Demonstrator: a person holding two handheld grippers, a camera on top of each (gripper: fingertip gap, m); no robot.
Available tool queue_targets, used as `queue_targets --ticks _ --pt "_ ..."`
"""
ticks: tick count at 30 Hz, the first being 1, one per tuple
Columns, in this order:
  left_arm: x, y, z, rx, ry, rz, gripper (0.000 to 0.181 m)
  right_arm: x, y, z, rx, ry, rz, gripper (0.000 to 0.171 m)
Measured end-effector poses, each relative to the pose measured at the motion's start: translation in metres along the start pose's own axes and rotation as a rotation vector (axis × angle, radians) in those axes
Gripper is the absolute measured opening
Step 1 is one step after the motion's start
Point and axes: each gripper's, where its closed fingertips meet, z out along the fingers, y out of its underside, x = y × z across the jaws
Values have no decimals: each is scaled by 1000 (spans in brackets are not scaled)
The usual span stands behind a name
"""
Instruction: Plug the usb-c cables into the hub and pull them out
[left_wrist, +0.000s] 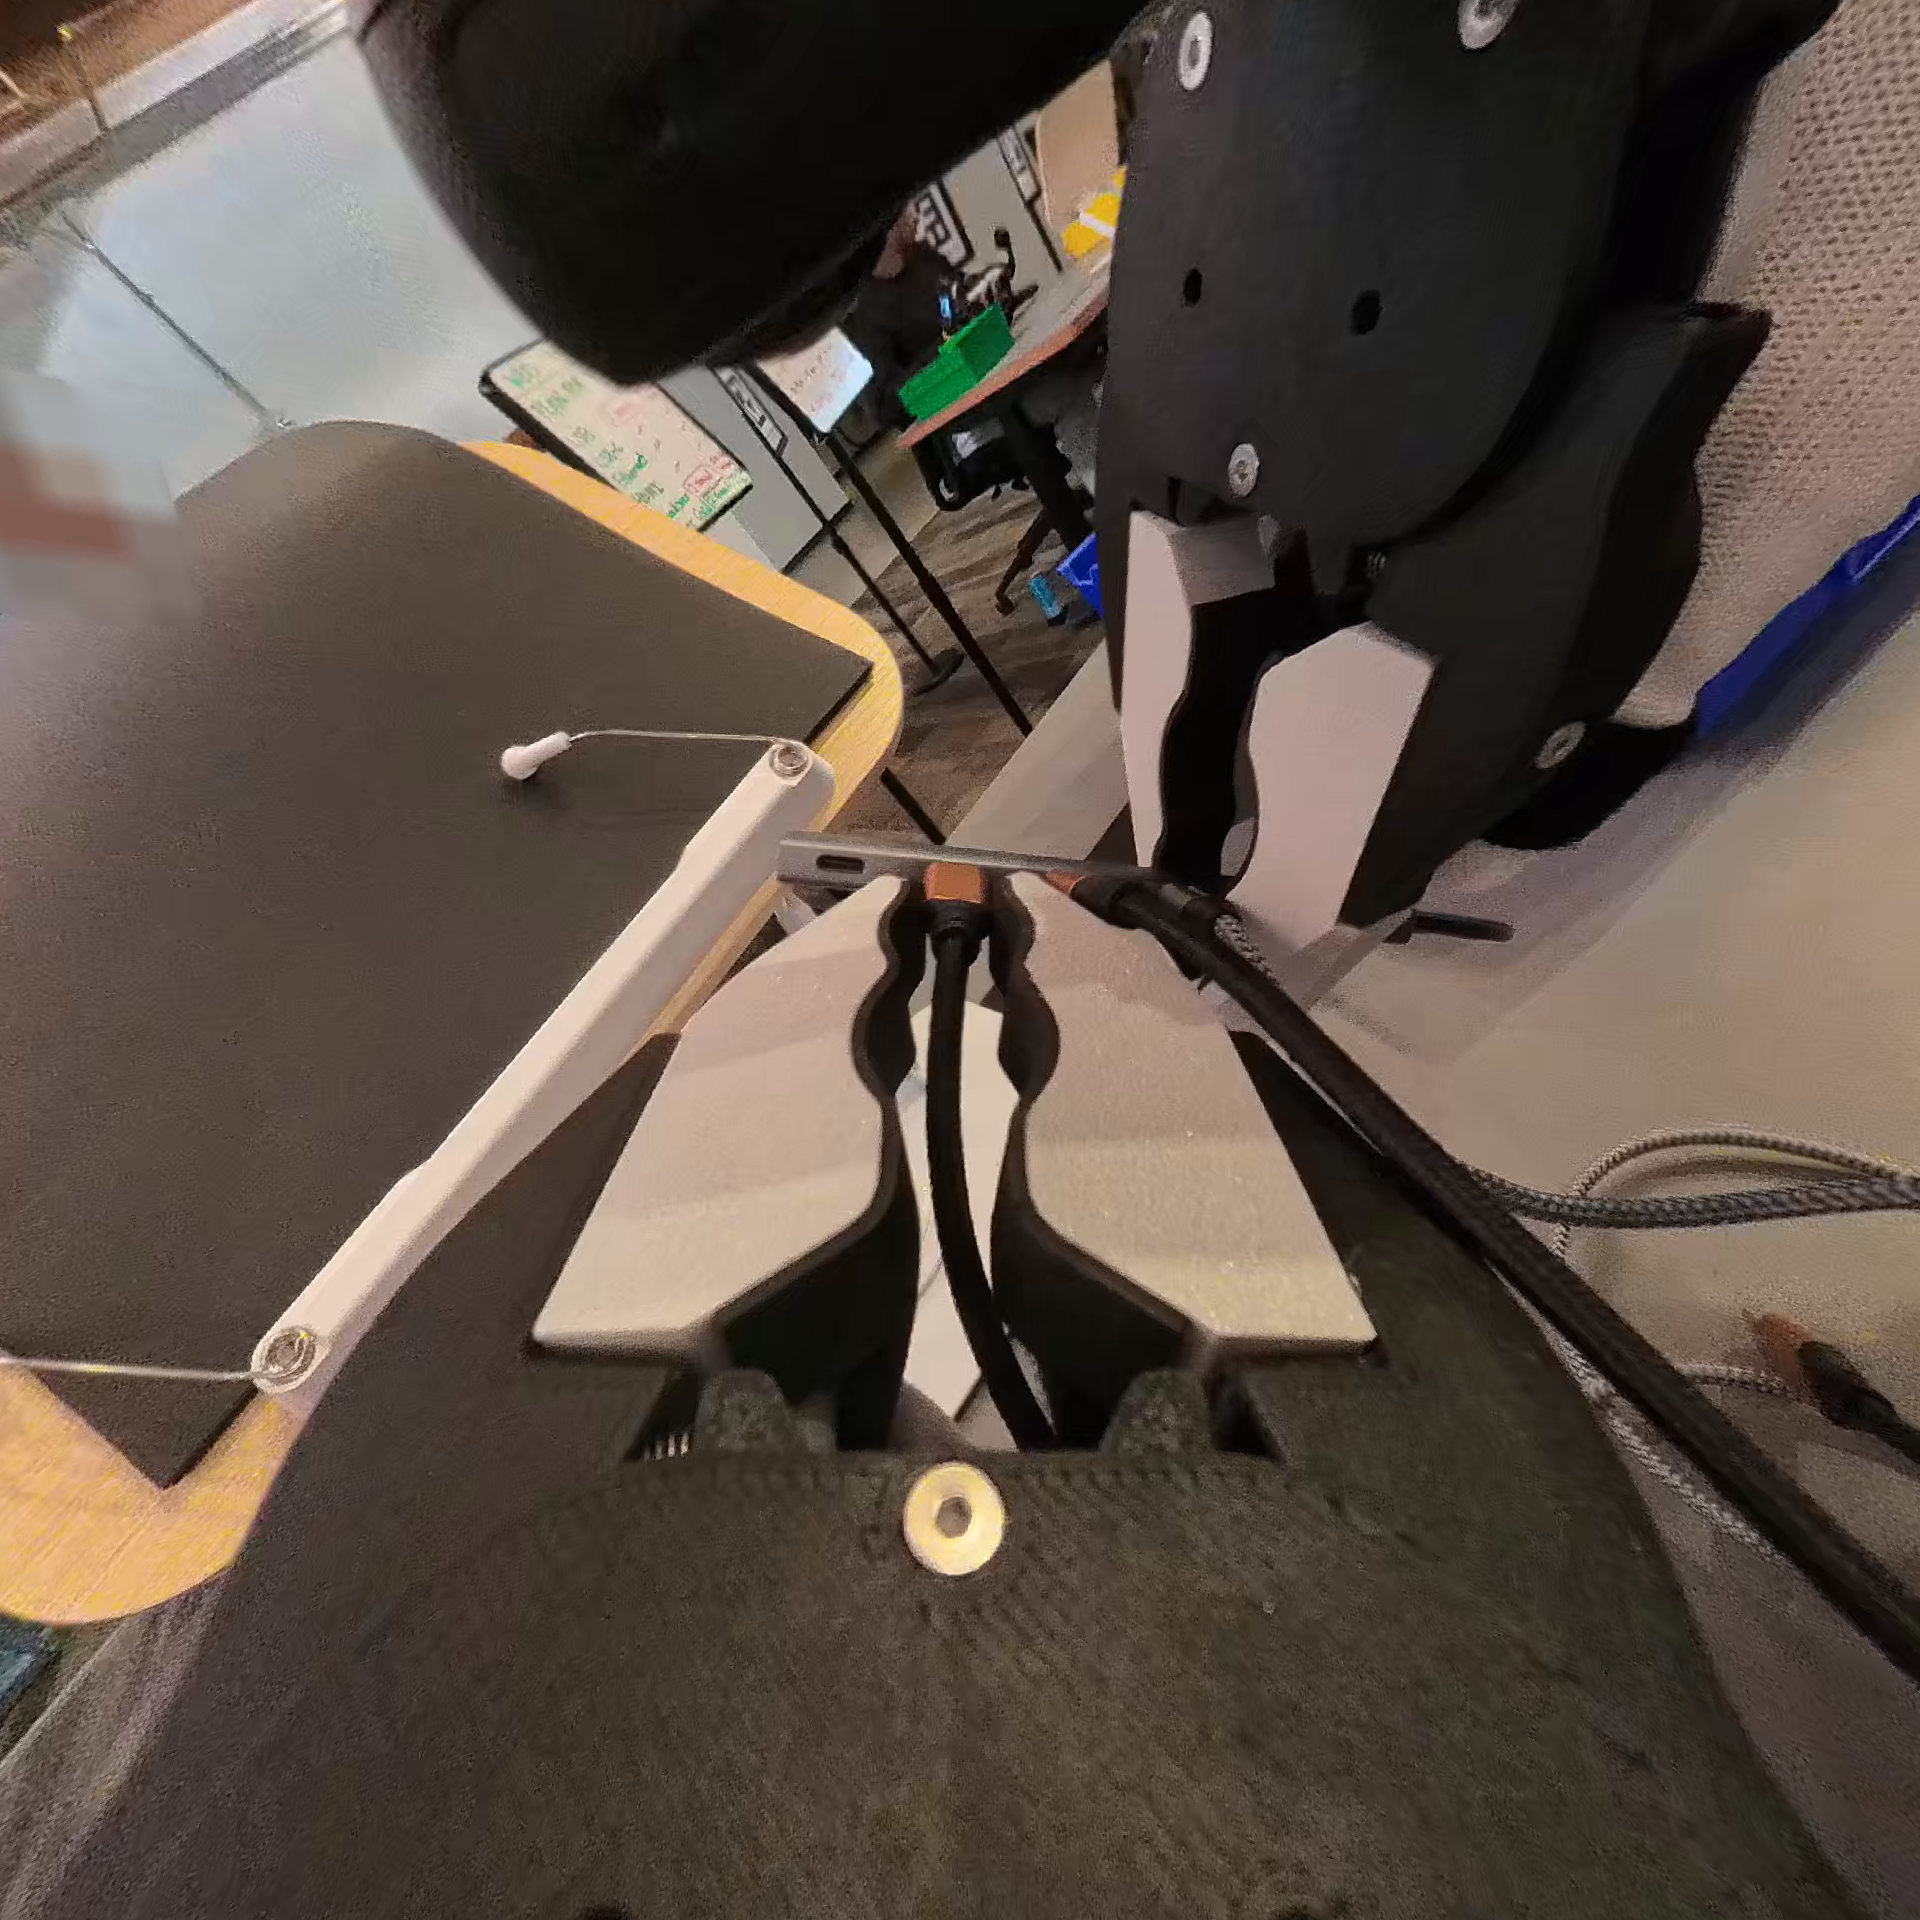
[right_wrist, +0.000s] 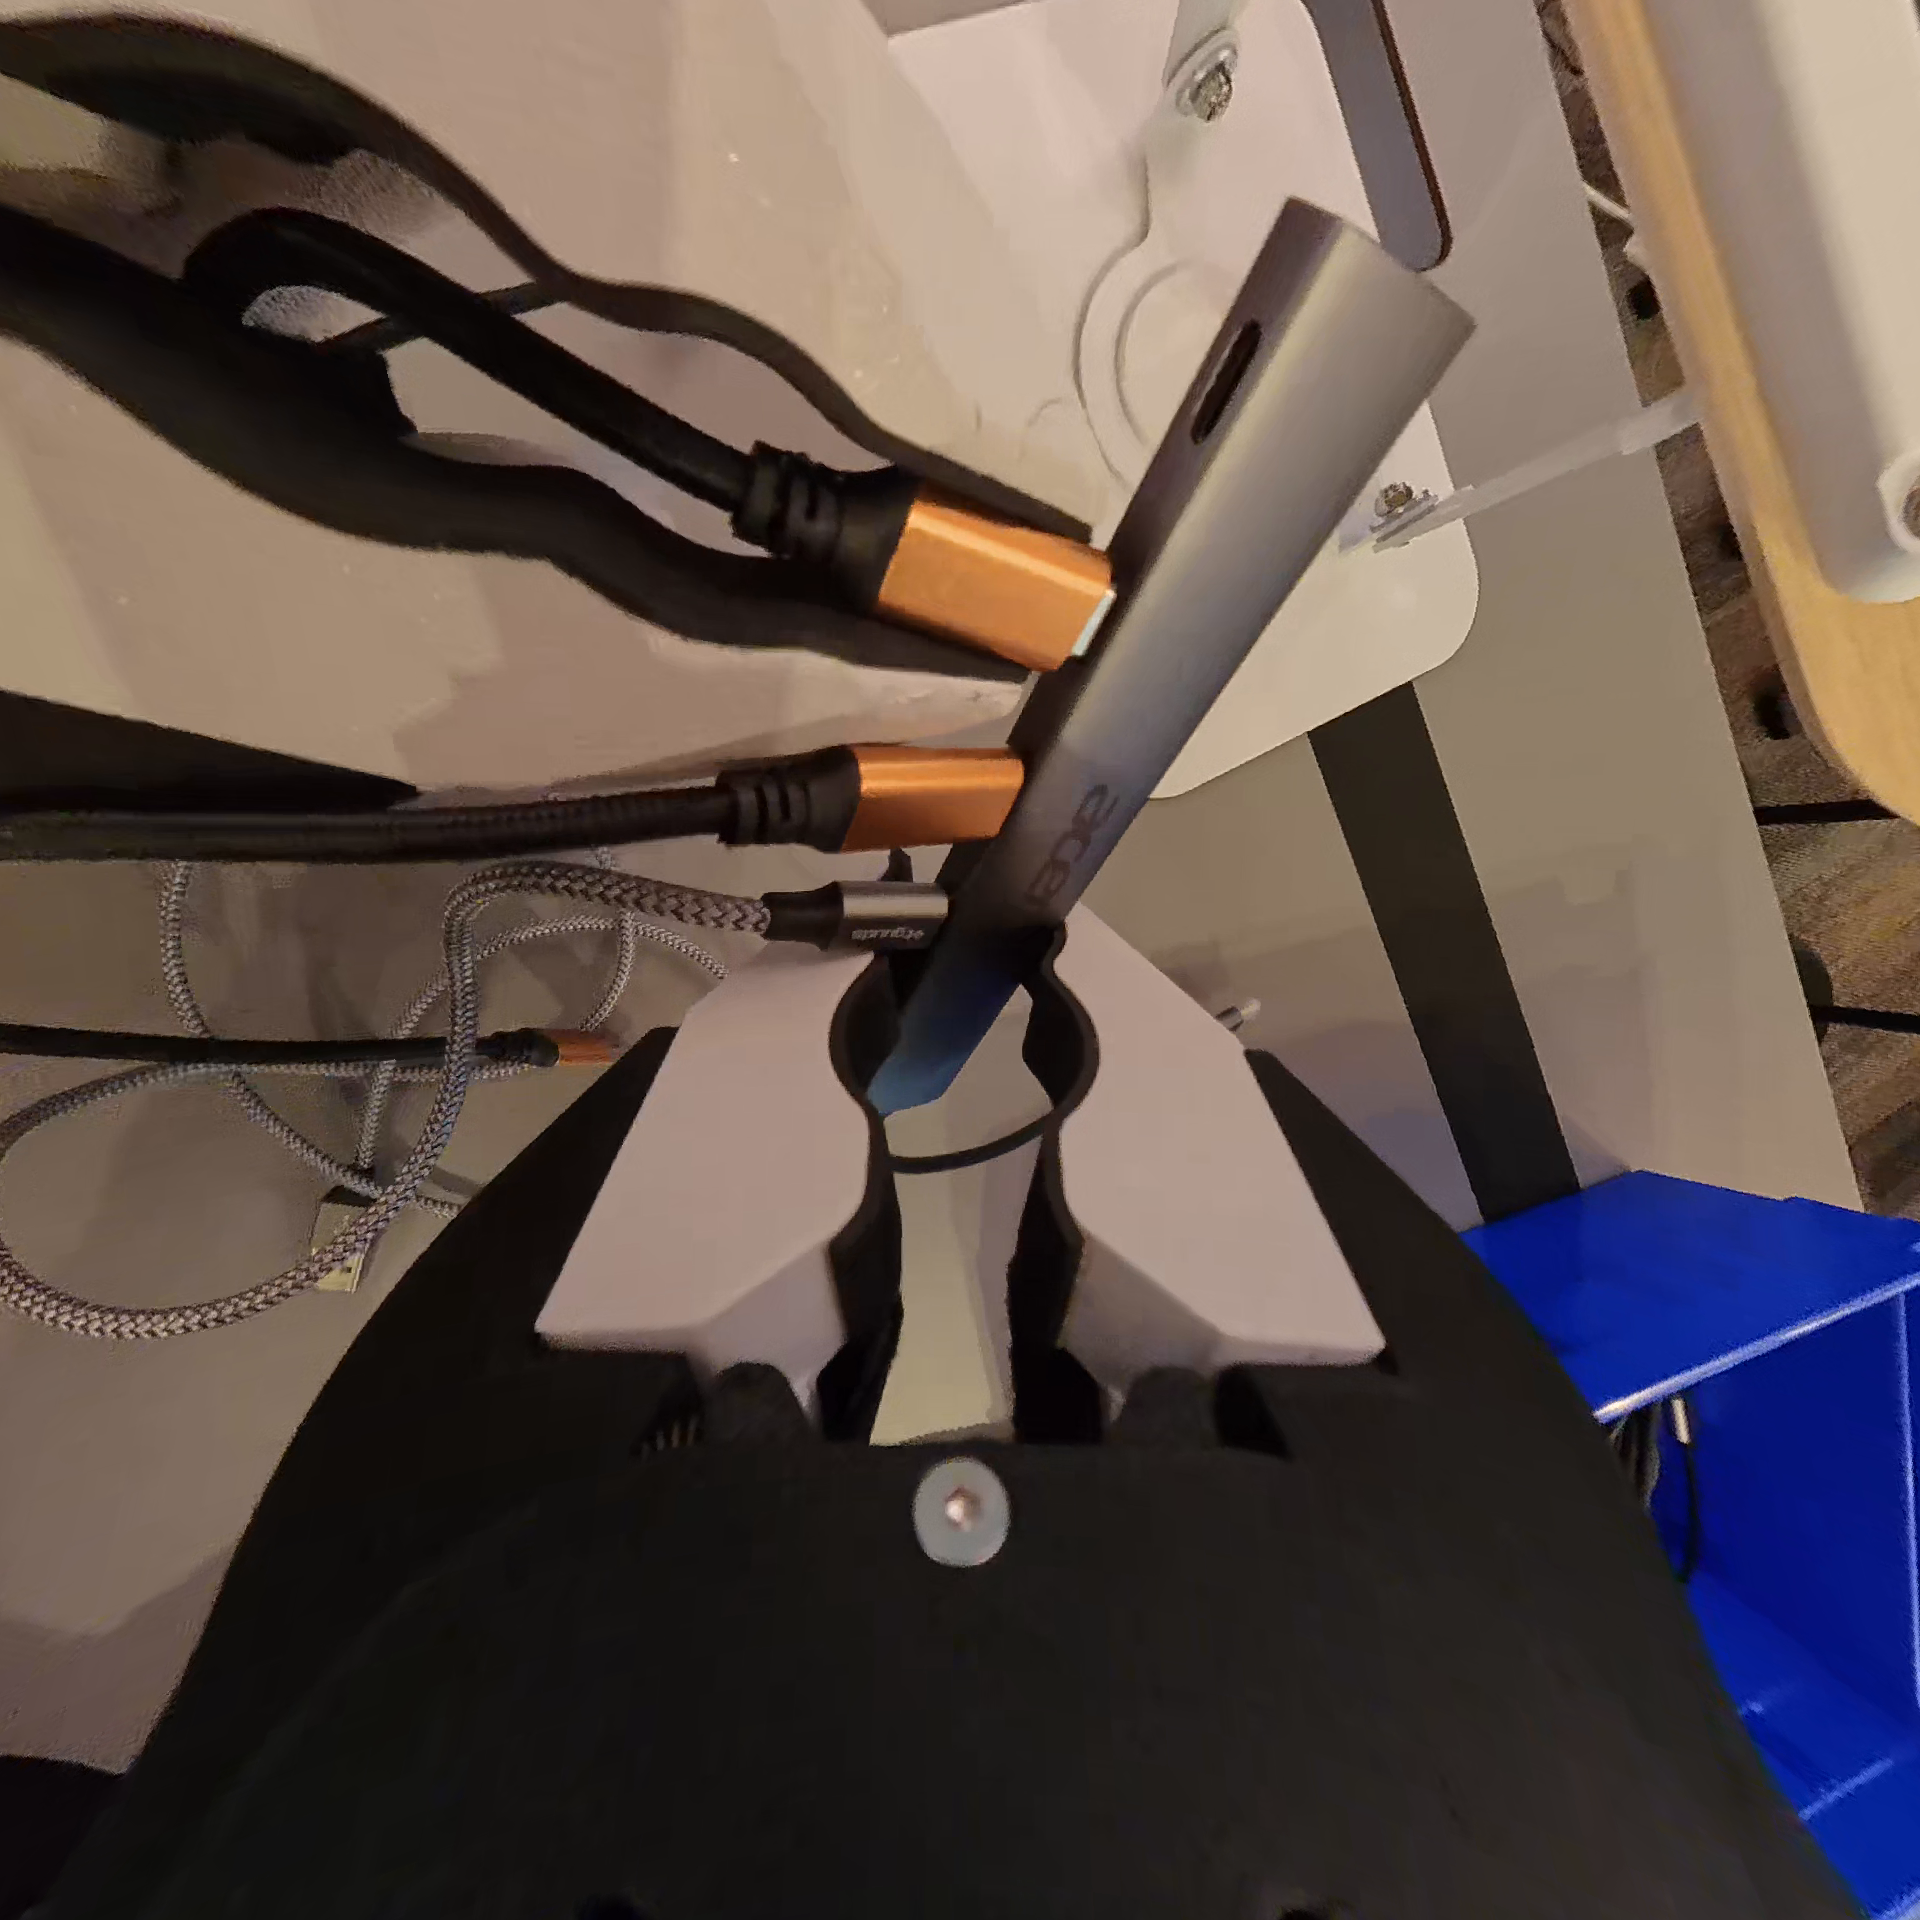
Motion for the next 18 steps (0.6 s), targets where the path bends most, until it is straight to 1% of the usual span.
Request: queue_targets --ticks 4,7,11,18 --pt "1 5 0 -4 49 -40 13 -3 1 3 -33 10 -18 18" --pt "0 5 -2 5 85 -59 13 -6 -2 3 -26 6 -28 19" --pt "2 7 -3 1 127 -55 13 -9 -1 5 -44 -2 -39 20" --pt "-1 6 -4 23 119 -73 13 -11 -6 4 3 -43 1 18"
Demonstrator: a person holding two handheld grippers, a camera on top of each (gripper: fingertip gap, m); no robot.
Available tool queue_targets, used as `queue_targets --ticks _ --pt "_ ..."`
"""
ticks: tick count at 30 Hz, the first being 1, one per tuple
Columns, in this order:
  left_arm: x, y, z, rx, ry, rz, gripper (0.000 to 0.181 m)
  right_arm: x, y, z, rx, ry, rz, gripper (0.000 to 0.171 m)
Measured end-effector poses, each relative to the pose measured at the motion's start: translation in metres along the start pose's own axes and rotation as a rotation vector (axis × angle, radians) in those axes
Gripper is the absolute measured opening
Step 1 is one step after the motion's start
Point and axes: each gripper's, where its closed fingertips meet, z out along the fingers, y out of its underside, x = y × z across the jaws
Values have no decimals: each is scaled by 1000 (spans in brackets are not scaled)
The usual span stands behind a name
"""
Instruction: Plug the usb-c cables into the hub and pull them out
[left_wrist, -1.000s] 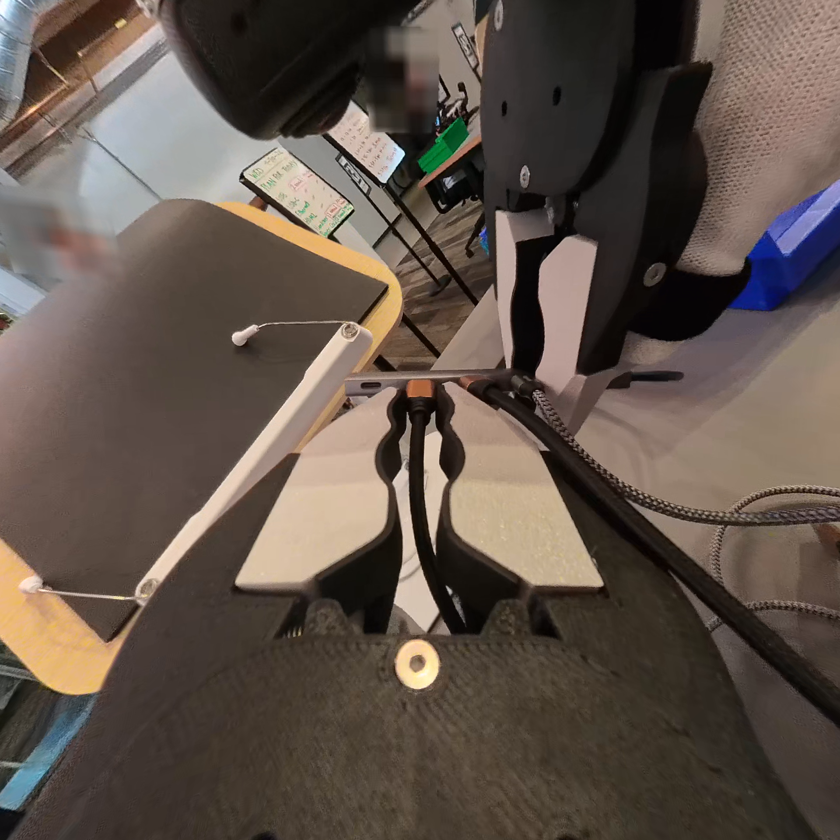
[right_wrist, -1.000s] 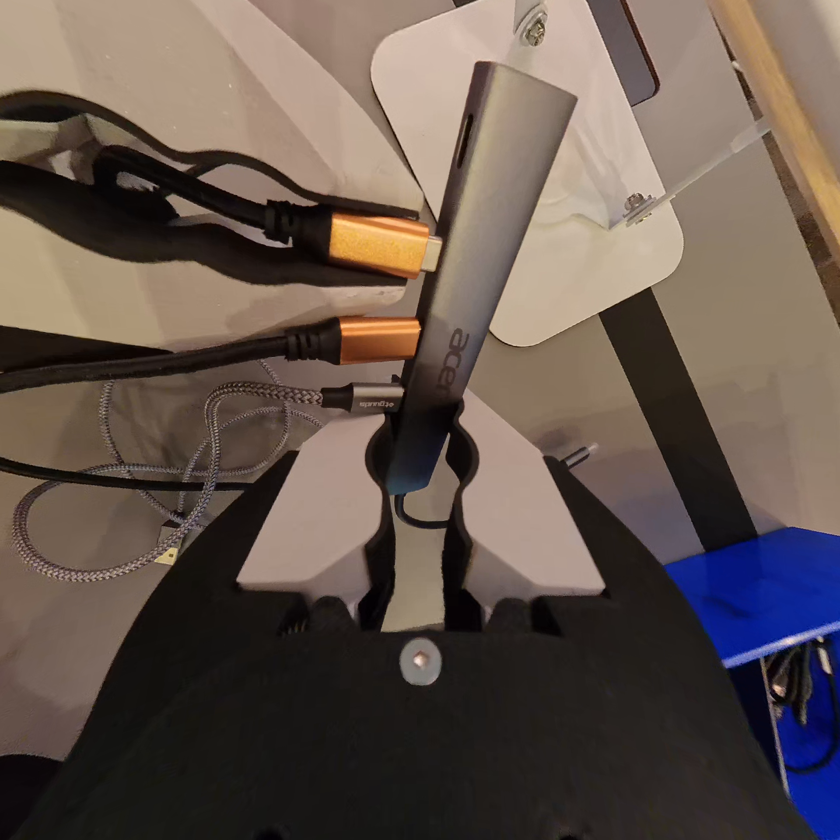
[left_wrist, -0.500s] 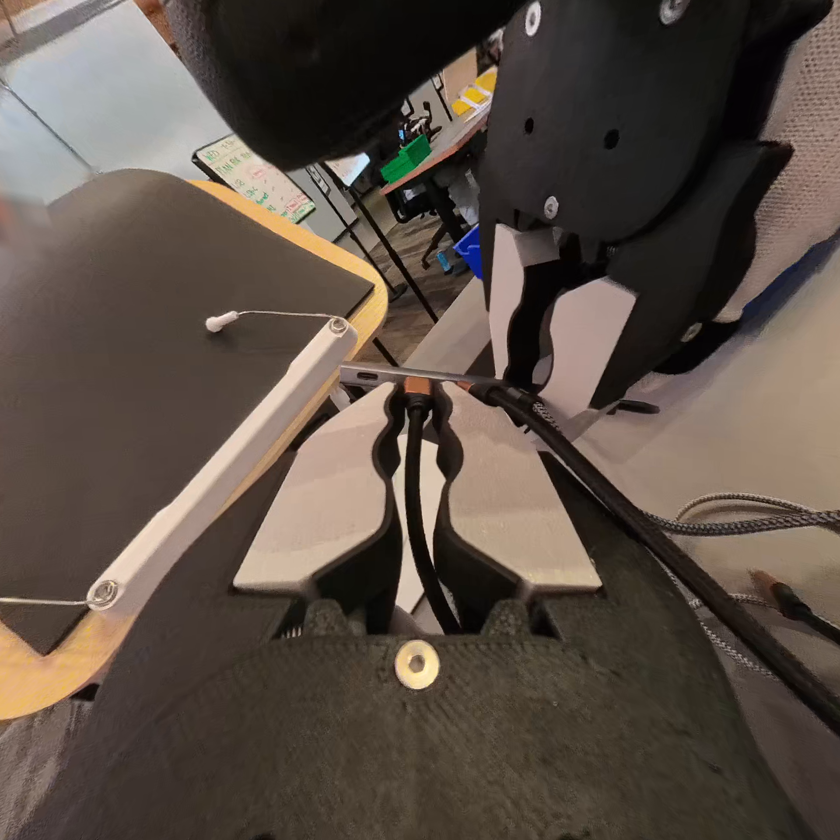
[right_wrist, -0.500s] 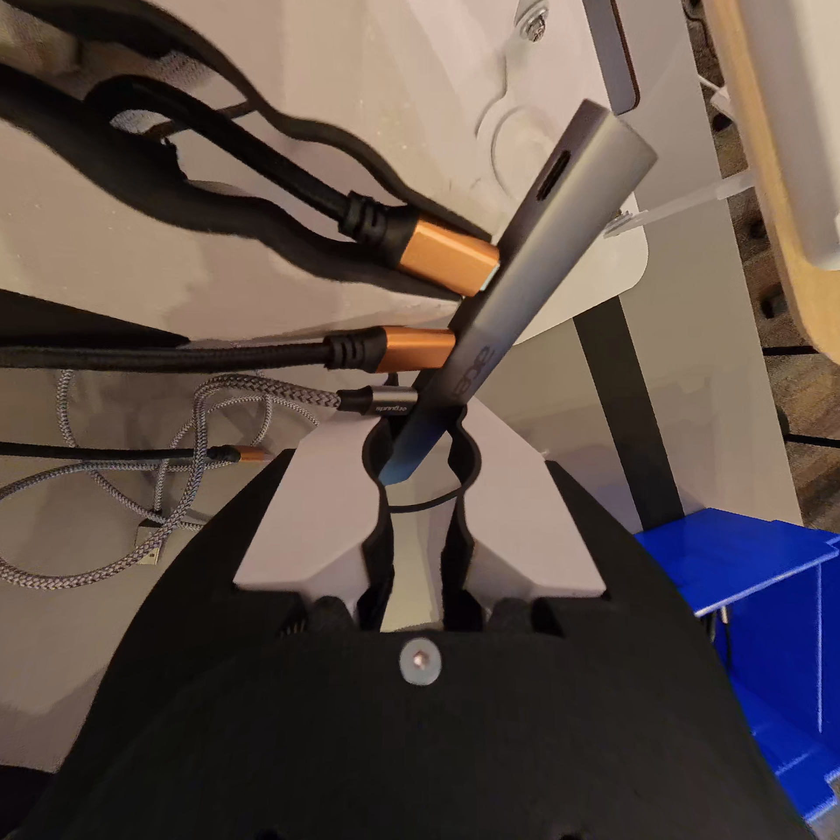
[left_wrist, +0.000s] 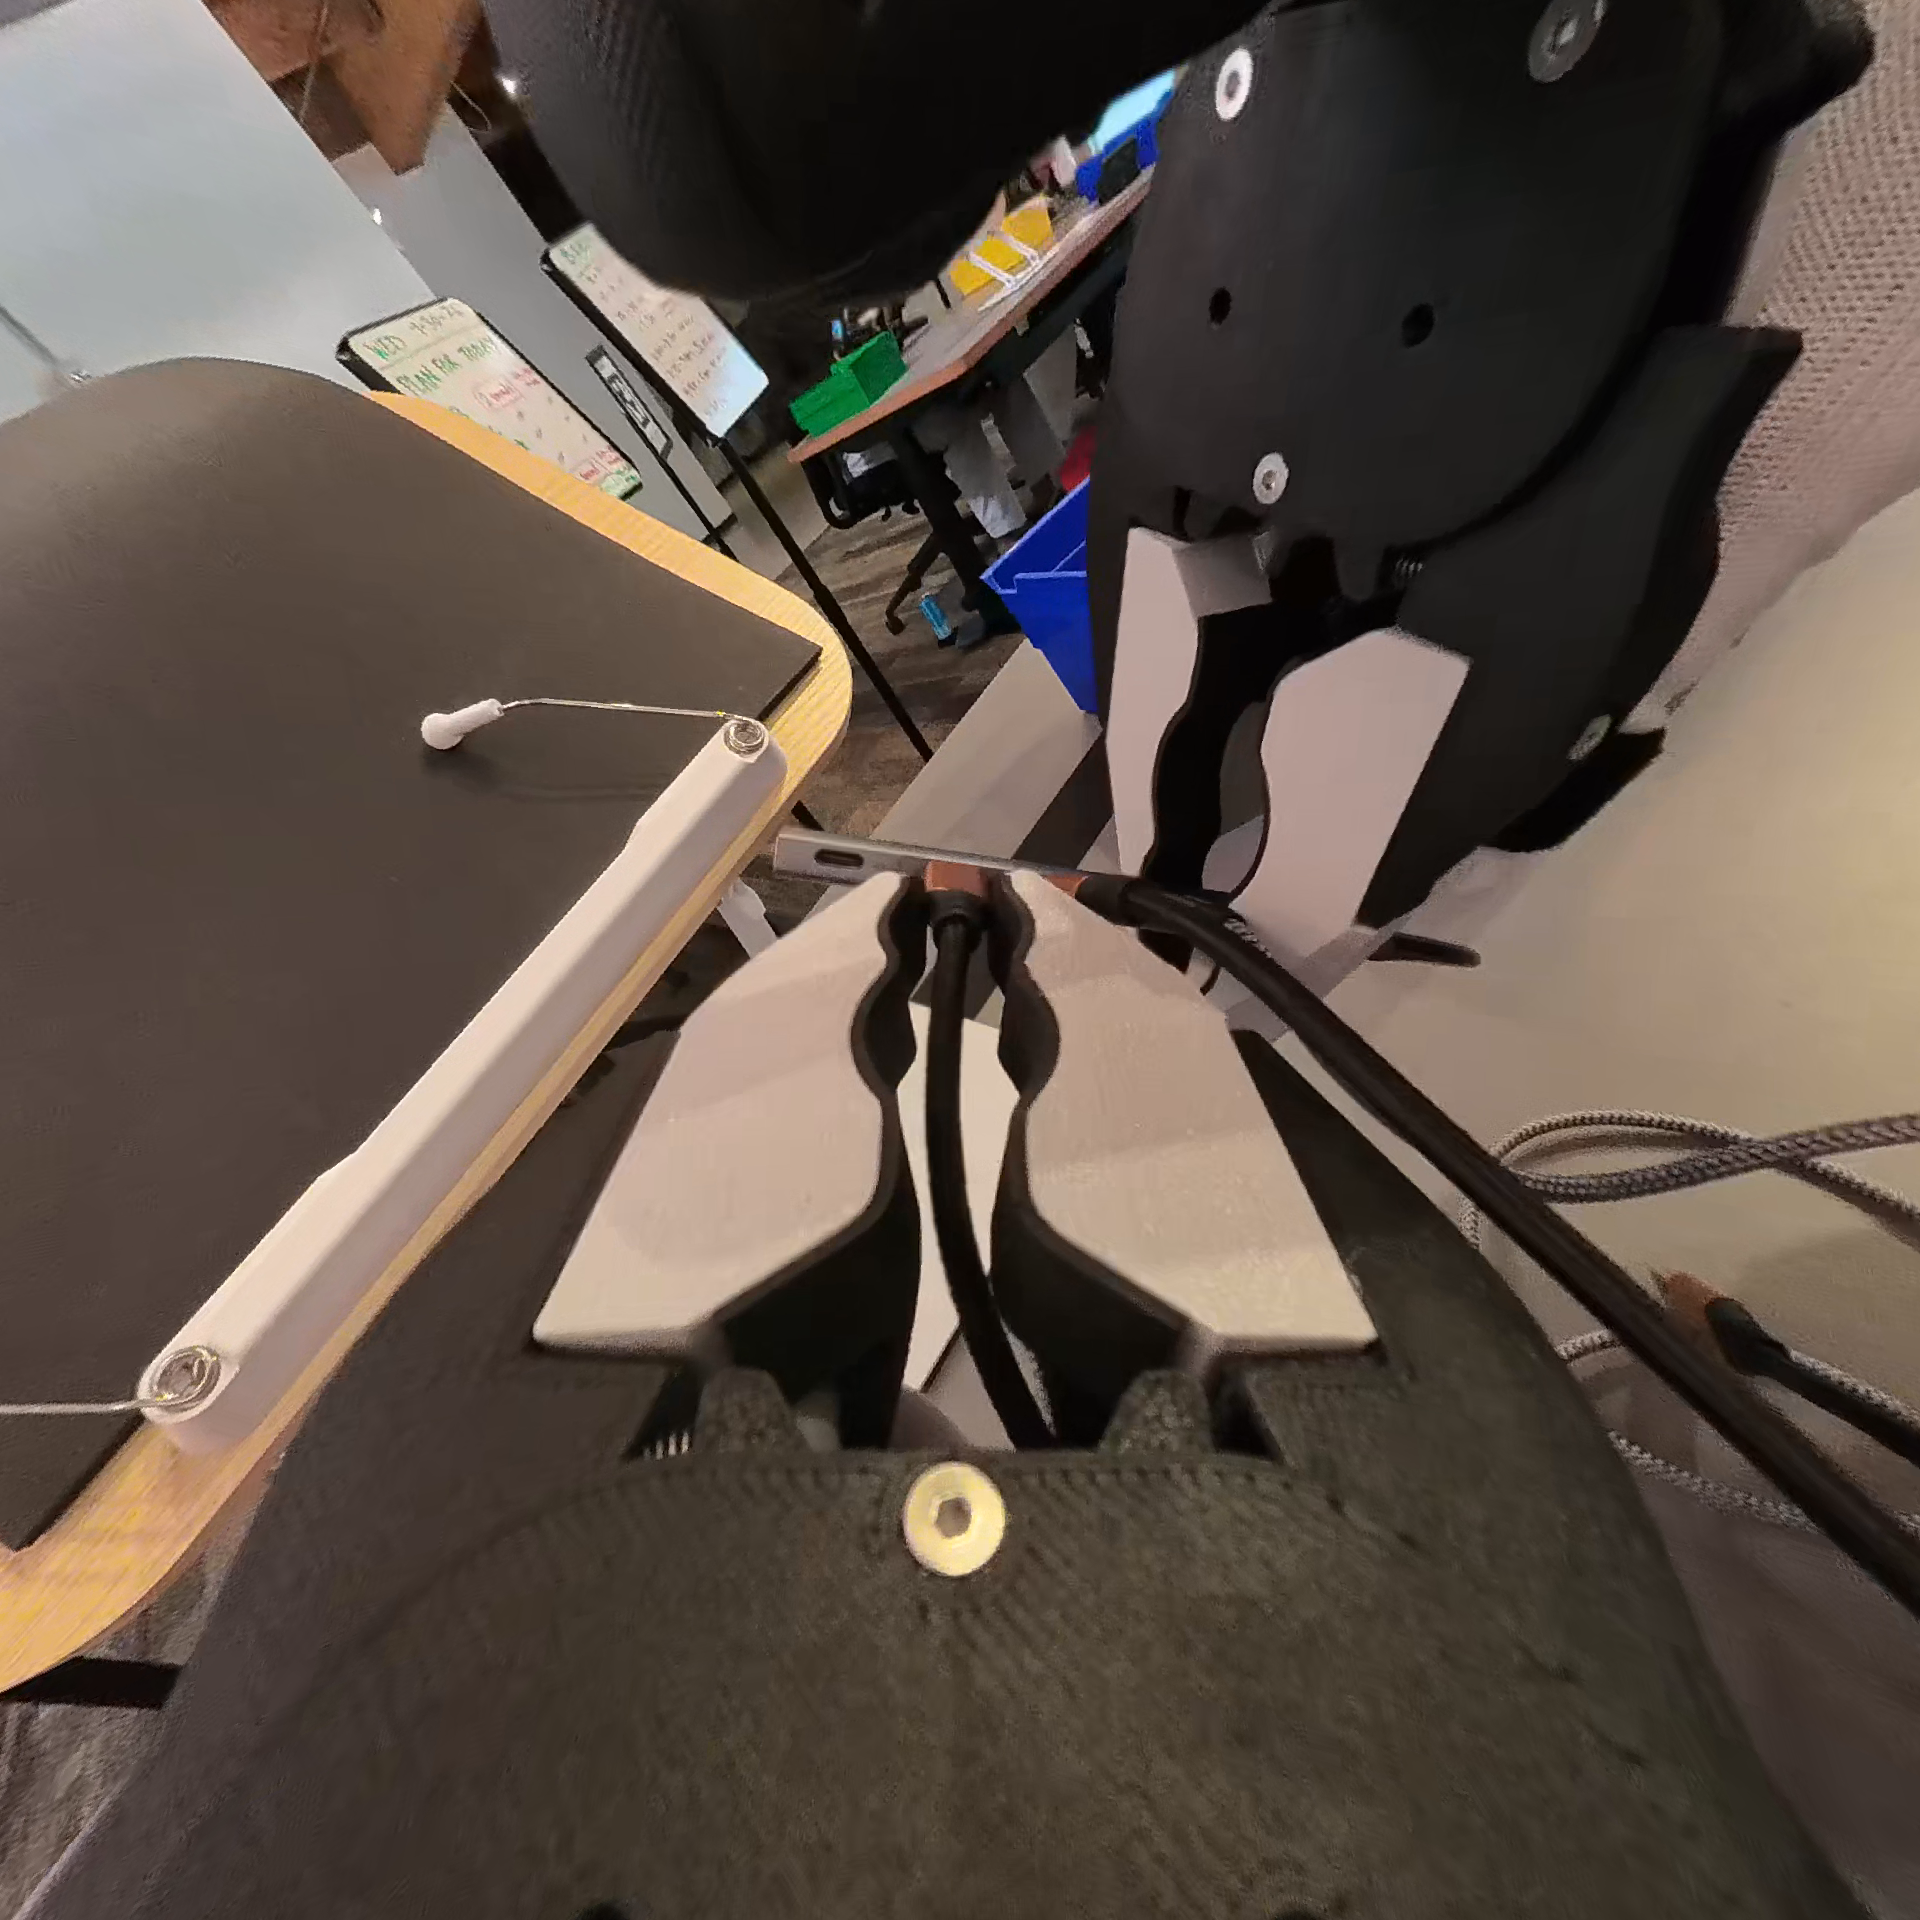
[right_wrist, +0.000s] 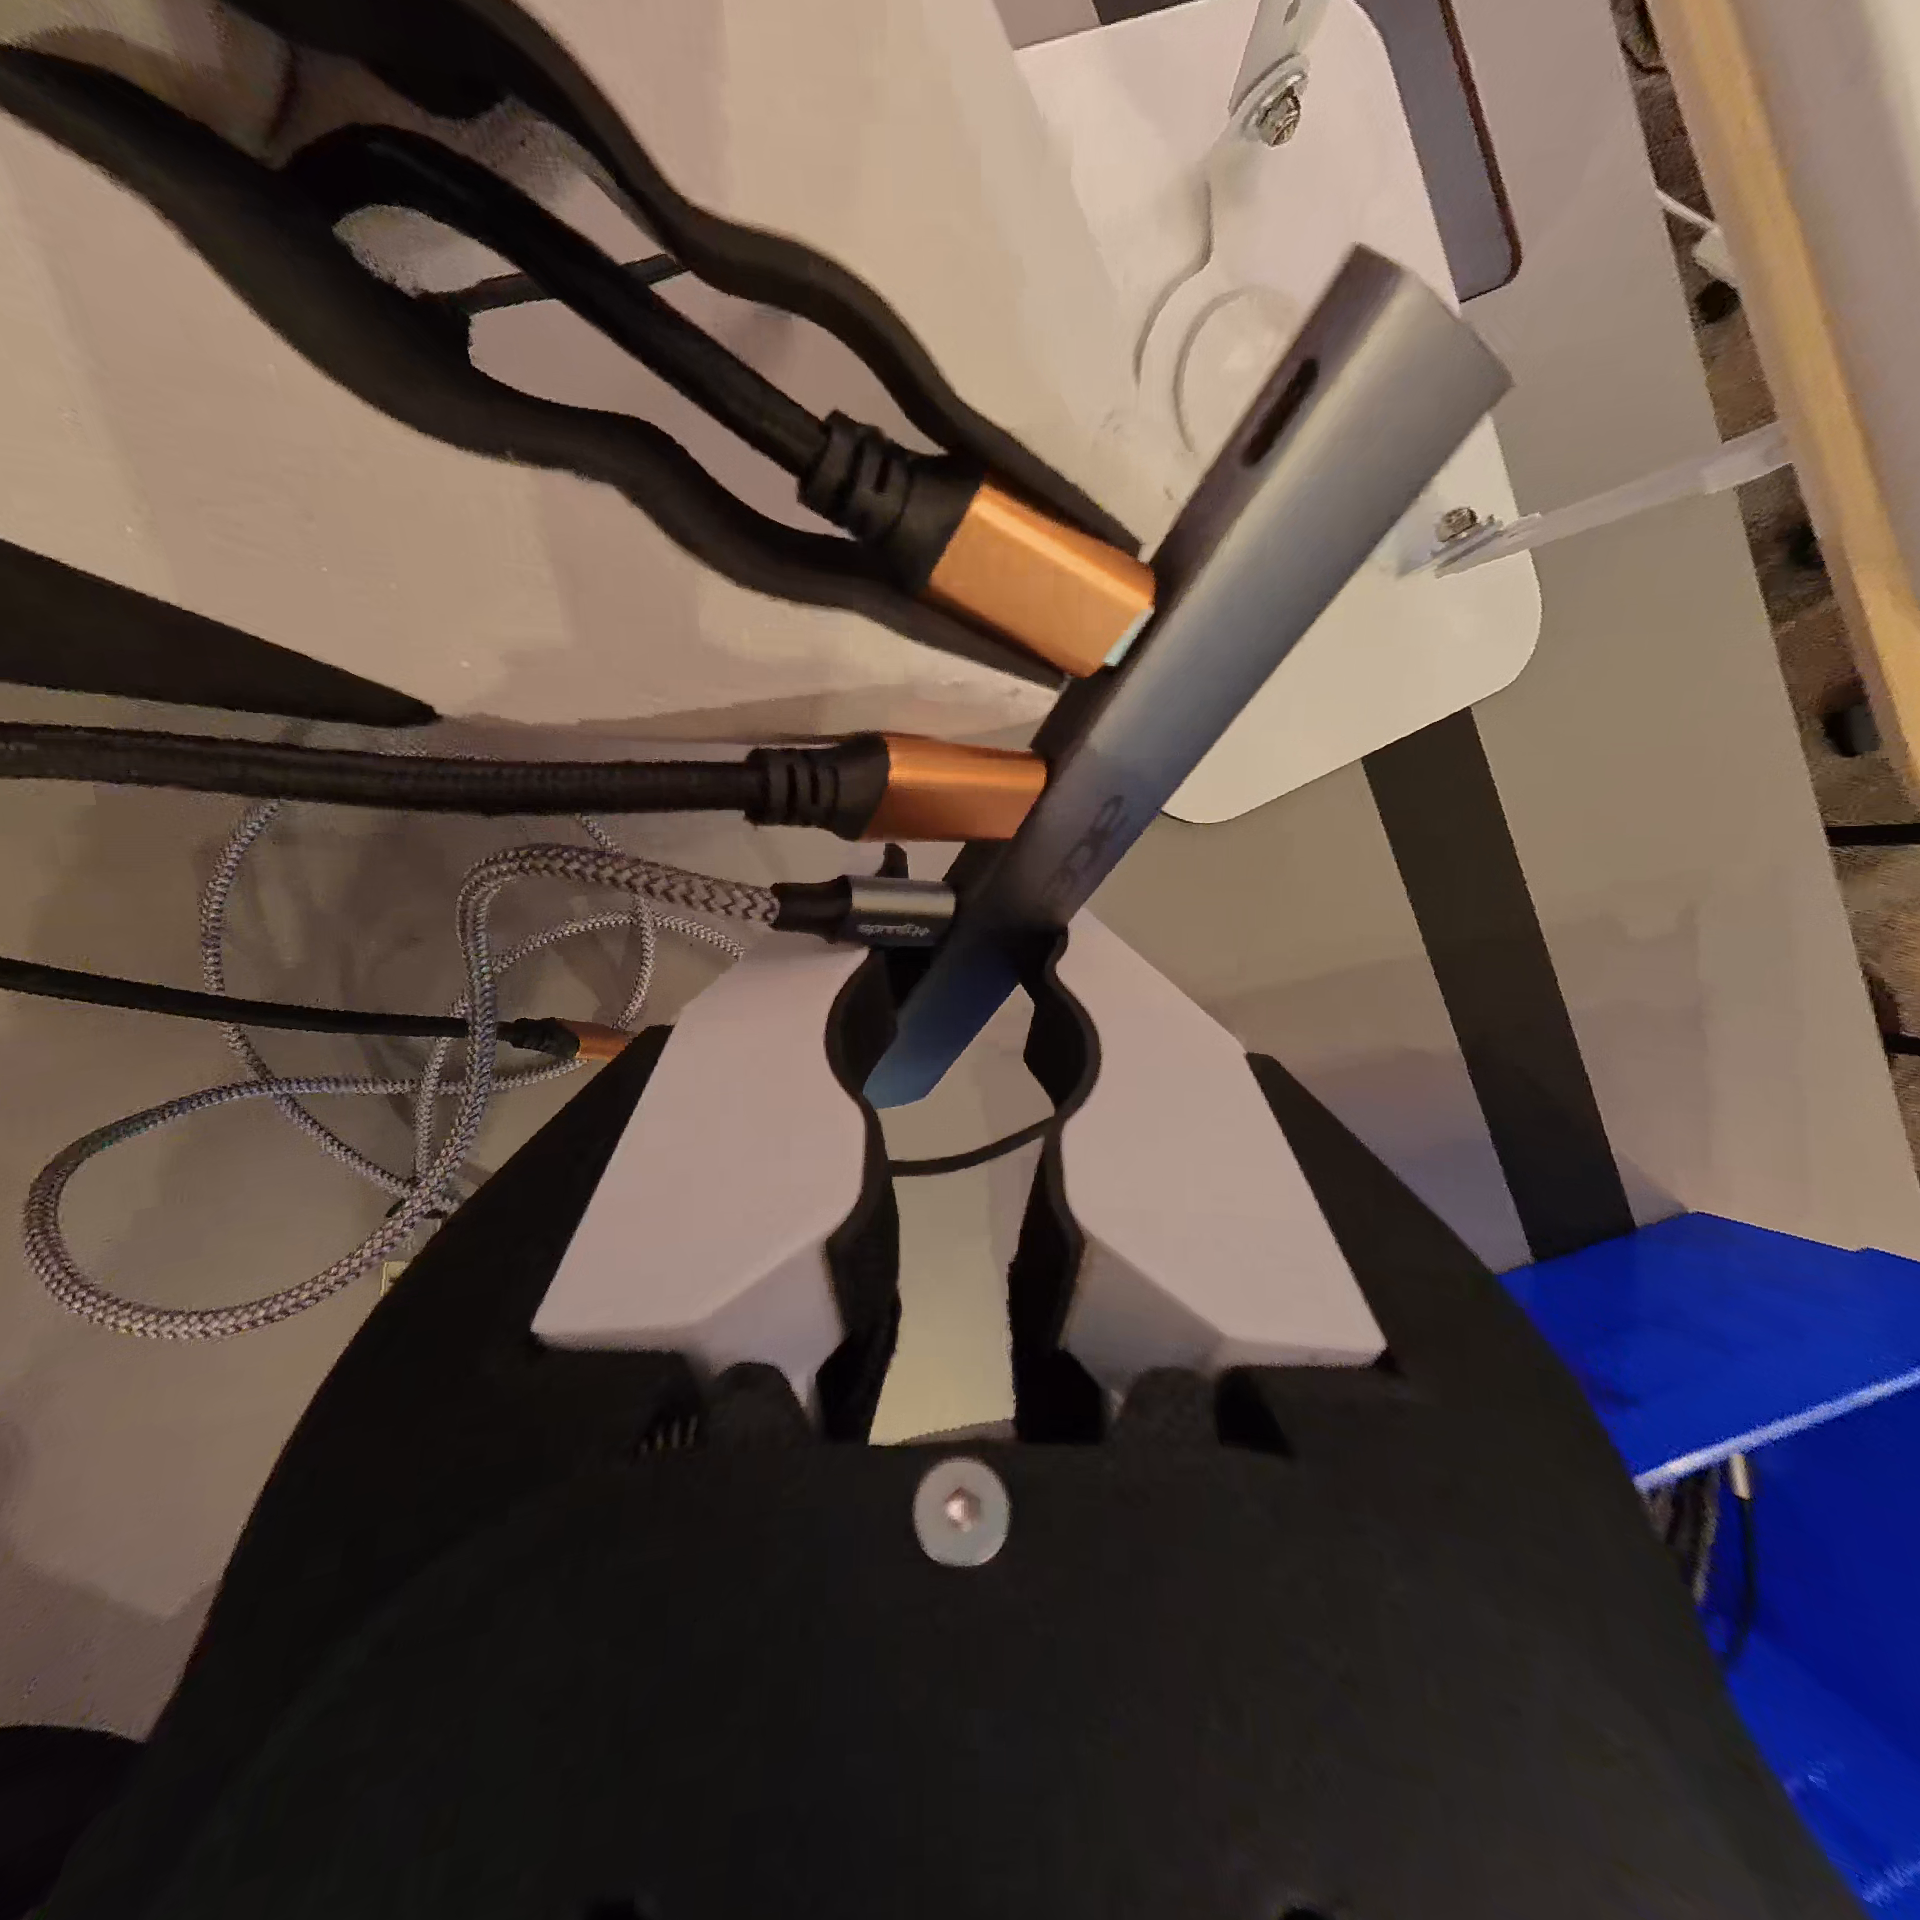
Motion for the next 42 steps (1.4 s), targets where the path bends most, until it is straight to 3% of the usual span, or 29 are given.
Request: queue_targets --ticks 19,42 --pt "-2 -15 -3 54 -137 101 12 7 -2 -10 61 -3 53 16" --pt "-7 -27 -11 144 -179 42 13 16 -9 -20 133 24 50 15"
